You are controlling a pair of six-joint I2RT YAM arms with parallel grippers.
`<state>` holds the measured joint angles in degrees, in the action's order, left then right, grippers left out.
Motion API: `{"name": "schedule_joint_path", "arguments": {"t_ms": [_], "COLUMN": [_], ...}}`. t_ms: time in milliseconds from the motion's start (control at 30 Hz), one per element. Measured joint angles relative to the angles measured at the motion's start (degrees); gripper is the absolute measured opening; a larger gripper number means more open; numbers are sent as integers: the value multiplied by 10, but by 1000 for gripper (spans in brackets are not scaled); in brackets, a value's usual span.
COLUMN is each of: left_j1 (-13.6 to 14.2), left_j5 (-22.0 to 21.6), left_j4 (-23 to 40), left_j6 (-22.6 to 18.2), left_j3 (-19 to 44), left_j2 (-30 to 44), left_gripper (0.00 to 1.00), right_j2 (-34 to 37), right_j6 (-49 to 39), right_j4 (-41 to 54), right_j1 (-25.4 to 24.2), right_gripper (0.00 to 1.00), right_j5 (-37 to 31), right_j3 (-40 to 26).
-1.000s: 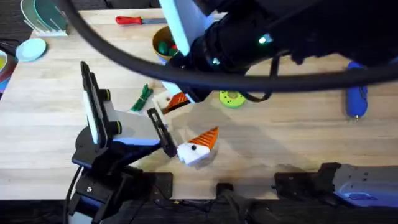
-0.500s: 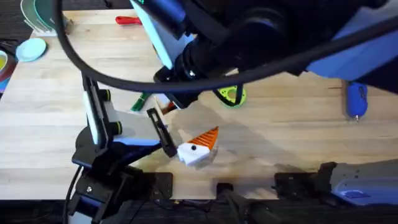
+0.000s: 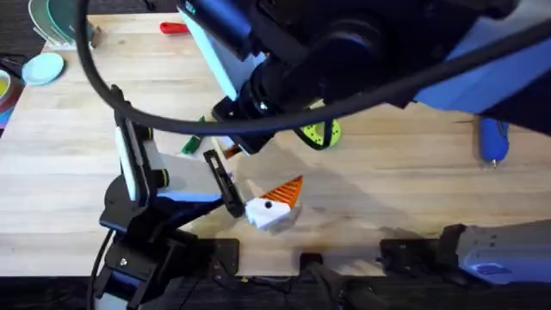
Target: Pick up the gripper from the table and insert it into the empty holder that is missing its gripper. Then pick up a screw, insert it into the mounting hole, and use the screwdriver to tighten it. Finally, clean up the table by picking up the vegetable and placing it into the bucket.
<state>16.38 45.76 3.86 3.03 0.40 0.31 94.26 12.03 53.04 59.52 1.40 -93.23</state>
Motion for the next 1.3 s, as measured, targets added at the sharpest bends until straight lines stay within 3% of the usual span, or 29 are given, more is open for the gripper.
{"name": "schedule_joint_path", "arguments": {"t_ms": [333,433,700,767,1000,1300], "left_j1": [0,0,0,0,0,0], "left_j5": [-2,-2,-1,0,1,1], "left_j4": [0,0,0,0,0,0], "left_j6": [5,4,2,0,0,0], "left_j3": [0,0,0,0,0,0], "left_j2": [2,2,1,1,1,1], "left_gripper": [992,991,992,992,992,992], "right_j2": [19,19,11,1,-91,-233], "right_j6": [0,2,2,3,4,-11], "right_j4": [5,6,12,11,50,168], "right_j1": [4,4,-11,-18,-79,-169], "right_gripper": [11,176,807,875,897,902], "right_j5": [6,10,2,5,13,14], "right_j3": [-3,-3,-3,-3,-3,-3]}}
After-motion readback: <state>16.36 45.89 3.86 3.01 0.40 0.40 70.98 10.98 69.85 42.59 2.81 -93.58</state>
